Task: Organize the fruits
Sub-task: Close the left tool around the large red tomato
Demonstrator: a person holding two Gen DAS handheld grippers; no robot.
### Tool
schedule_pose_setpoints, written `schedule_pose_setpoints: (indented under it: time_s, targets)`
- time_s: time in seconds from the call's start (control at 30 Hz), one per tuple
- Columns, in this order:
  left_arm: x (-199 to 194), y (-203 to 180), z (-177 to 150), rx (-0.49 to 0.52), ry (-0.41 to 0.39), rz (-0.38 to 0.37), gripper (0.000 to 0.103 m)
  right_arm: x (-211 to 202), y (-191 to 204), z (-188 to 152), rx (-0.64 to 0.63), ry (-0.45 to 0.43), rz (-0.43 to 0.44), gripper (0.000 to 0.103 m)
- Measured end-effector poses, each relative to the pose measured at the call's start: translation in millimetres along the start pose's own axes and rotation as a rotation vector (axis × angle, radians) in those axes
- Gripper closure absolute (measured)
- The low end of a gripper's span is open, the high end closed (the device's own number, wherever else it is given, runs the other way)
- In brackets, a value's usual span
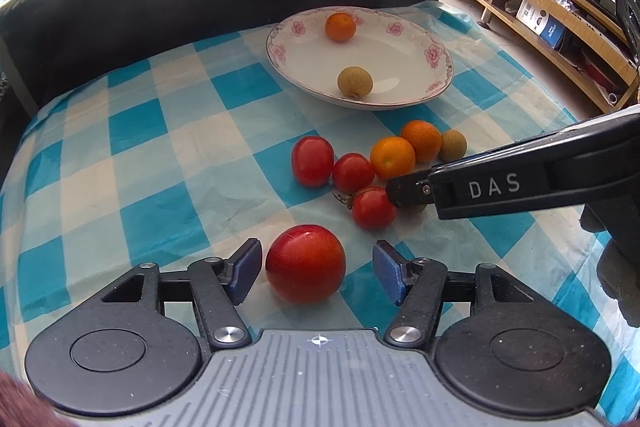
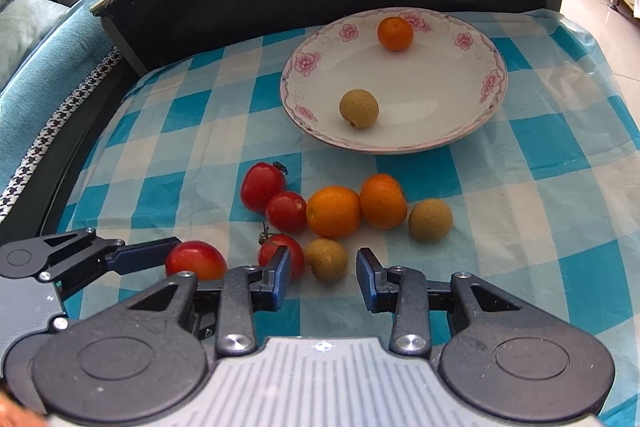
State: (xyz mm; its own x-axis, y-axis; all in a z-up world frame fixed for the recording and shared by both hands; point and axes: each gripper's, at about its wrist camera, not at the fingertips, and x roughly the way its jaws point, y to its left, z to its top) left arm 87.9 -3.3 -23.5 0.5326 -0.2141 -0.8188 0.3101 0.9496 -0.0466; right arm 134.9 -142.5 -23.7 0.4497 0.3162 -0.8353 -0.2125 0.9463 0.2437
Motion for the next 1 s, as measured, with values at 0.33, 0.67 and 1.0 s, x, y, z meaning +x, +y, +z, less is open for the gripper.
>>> schedule_pose_setpoints:
  time_s: [0.33, 0.67, 1.0]
  targets:
    - [-1, 3, 2, -0.018, 0.002, -0.018, 0.034, 2, -14, 1, 0.093, 0.019, 0.047, 0.065]
    - [0, 5, 2, -0.028, 0.006, -0.022, 0.034, 4, -14, 3, 0.107, 0.033, 0.059, 0.065]
    - [3, 6, 1, -0.03, 0.016, -0.024, 0.033, 8, -11, 2, 0.059, 0.057, -0.005, 0.065]
